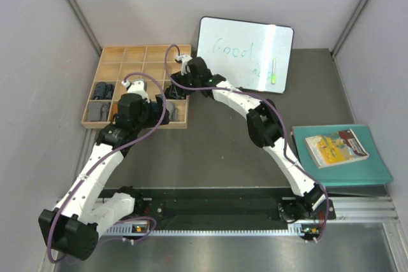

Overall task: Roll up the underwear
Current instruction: Place the underwear in the storage box, then reset both arms

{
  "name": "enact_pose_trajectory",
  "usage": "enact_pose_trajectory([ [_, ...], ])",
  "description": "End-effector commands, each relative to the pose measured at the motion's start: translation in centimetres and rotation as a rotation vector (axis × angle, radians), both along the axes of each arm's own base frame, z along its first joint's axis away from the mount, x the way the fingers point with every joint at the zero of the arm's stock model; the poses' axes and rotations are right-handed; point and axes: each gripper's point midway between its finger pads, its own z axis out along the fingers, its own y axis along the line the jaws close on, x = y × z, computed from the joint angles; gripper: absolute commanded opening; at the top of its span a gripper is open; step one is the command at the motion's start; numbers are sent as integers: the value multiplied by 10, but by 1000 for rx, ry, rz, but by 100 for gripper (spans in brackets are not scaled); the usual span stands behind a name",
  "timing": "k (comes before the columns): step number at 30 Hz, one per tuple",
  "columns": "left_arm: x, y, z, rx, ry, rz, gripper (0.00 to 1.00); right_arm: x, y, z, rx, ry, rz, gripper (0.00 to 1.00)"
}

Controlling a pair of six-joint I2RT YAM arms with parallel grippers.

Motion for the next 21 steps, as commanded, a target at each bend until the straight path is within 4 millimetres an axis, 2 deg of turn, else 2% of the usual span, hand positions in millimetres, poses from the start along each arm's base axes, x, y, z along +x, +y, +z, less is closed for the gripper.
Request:
enact_pose_trajectory([
  [1, 8, 6, 10, 20, -57, 20, 99, 7, -1, 20, 24, -34, -22, 76],
  [4, 8, 9, 11, 31, -61, 32, 99, 5, 1, 41, 56, -56, -15, 81],
  [5, 8, 10, 11, 33, -60, 35, 99, 5, 0, 56, 75, -75, -16, 82],
  [8, 7, 11, 13, 33, -68, 39, 99, 3, -2, 72, 89, -97, -17, 84],
  [9, 7, 11, 14, 32, -74, 39, 99, 2, -4, 89, 103, -117, -19, 85],
  [12, 6, 12, 19, 26, -93, 43, 99, 4, -13, 103, 100, -141, -41, 87],
  [13, 6, 12, 22, 21, -106, 42, 99, 4, -16, 114, 106, -156, -52, 88],
  [15, 5, 13, 27, 16, -131, 45, 99, 6, -25, 120, 104, -162, -68, 89],
  [16, 5, 13, 29, 16, -143, 43, 99, 8, -34, 135, 117, -176, -84, 89],
  [18, 3, 15, 29, 20, -151, 45, 99, 8, -49, 130, 98, -161, -113, 89],
  [19, 3, 15, 29, 22, -151, 48, 99, 9, -64, 157, 125, -197, -145, 90],
  [20, 3, 15, 29, 23, -151, 47, 99, 5, -78, 134, 86, -158, -174, 90],
  [21, 3, 13, 30, 16, -152, 37, 99, 4, -91, 136, 79, -159, -210, 90],
])
